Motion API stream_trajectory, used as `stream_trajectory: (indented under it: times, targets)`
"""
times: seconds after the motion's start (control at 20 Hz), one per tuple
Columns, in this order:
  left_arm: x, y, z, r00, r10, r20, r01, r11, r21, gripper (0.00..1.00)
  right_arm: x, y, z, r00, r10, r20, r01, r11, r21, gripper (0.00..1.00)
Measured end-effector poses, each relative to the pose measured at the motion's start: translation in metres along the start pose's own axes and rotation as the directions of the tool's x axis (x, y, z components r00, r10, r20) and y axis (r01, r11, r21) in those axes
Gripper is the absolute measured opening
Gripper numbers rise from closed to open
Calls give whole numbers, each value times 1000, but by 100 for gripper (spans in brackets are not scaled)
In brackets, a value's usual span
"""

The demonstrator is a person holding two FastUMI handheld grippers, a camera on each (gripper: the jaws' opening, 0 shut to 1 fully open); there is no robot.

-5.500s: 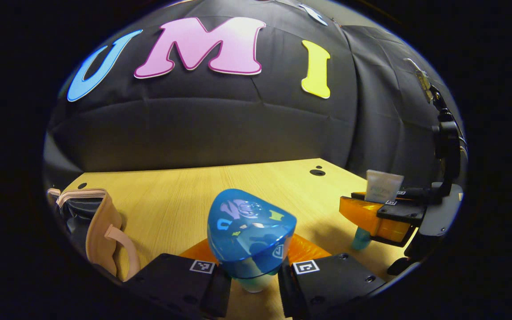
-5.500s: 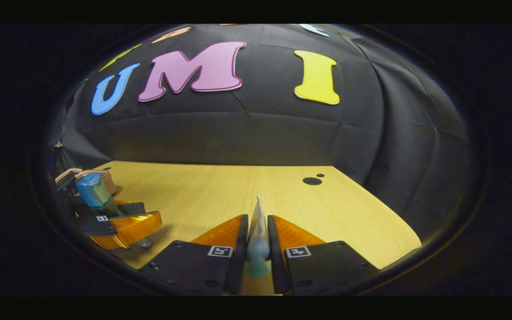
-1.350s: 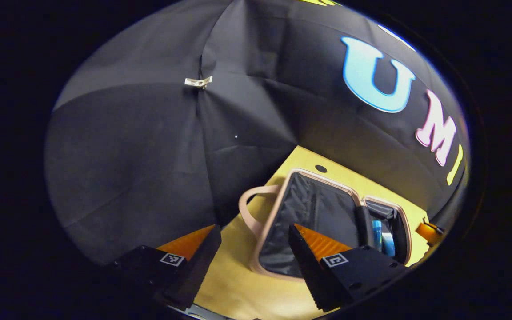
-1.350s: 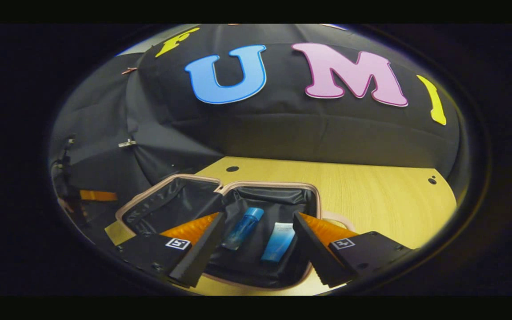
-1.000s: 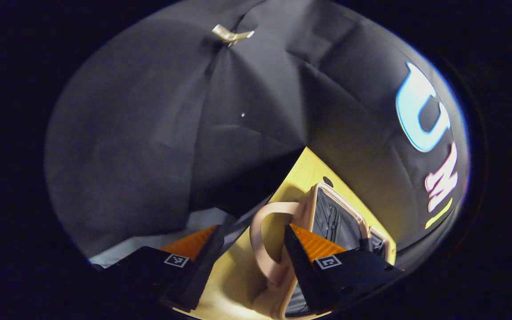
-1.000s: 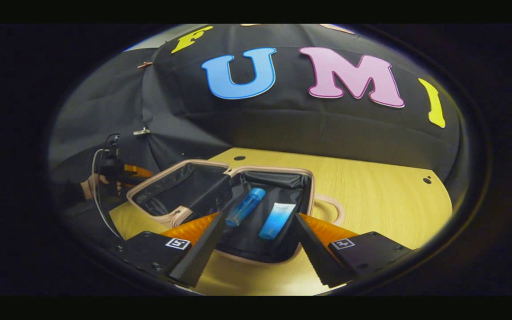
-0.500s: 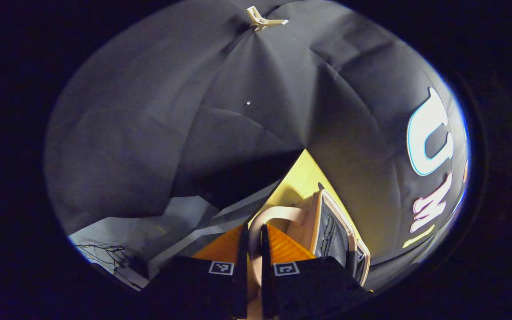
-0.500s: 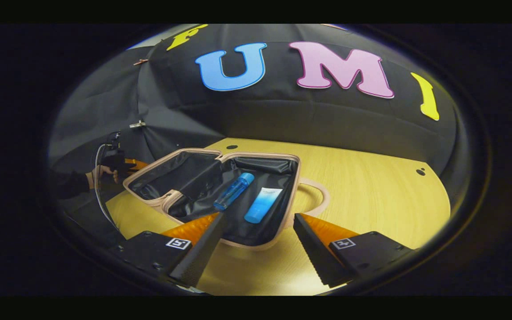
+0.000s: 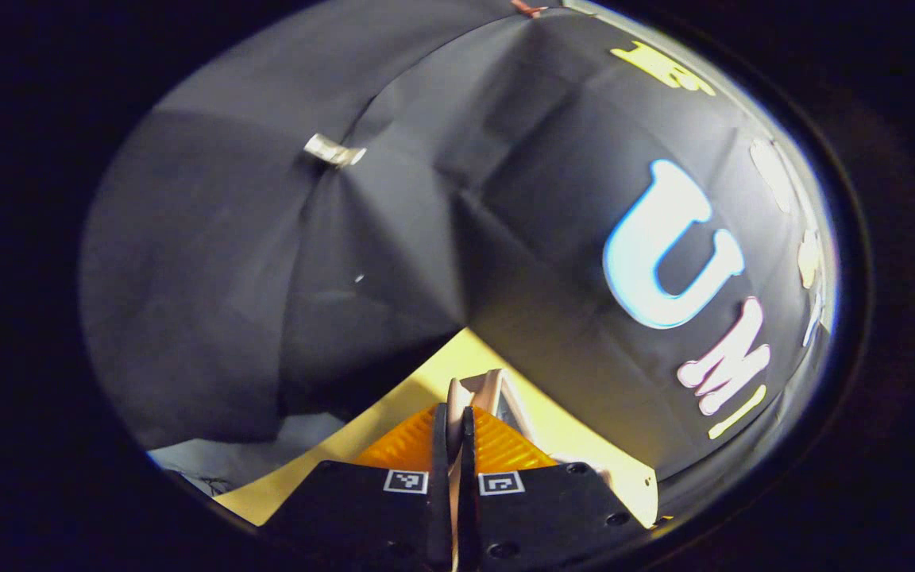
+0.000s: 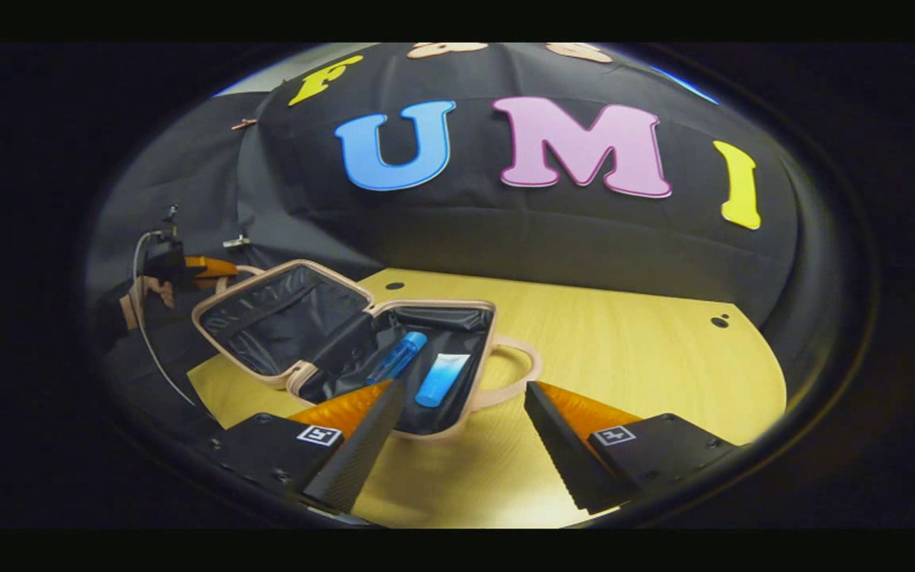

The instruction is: First open the suitcase, pack the skin care products into it, and then close the suitcase.

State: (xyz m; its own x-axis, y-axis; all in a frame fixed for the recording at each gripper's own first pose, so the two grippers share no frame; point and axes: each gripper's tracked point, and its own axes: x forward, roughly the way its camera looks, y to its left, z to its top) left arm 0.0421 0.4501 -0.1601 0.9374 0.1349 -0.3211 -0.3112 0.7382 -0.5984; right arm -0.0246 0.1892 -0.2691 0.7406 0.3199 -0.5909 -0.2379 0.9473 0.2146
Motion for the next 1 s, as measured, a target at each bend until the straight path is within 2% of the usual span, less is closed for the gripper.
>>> stream_trajectory:
  times: [0.1, 0.3, 0.45, 0.6, 0.7, 0.85, 1.0]
  targets:
    - [-25, -57, 7, 997, -81, 21, 80, 996, 42, 8, -16, -9, 14, 998, -34, 45, 33, 999, 27, 98]
    - [-45, -155, -16, 984, -173, 51, 171, 985, 36, 8, -47, -22, 26, 993, -95, 69, 87, 991, 101, 98]
    - [-54, -206, -38, 975, -221, 39, 218, 974, 63, 8, -68, -38, 42, 988, -125, 96, 115, 988, 100, 98]
    - [-58, -256, -71, 975, -220, 6, 217, 965, 149, 8, -82, -51, 48, 993, -86, 86, 80, 994, 72, 98]
    - [-54, -293, -104, 971, -236, -20, 236, 958, 162, 8, -87, -67, 59, 993, -42, 108, 36, 998, 56, 98]
    - [-45, -341, -163, 967, -247, -60, 254, 952, 173, 8, -90, -85, 60, 994, 67, 89, -71, 997, 37, 98]
    - [-18, -370, -233, 971, -213, -111, 233, 943, 236, 9, -94, -116, 69, 987, 120, 110, -124, 992, 29, 98]
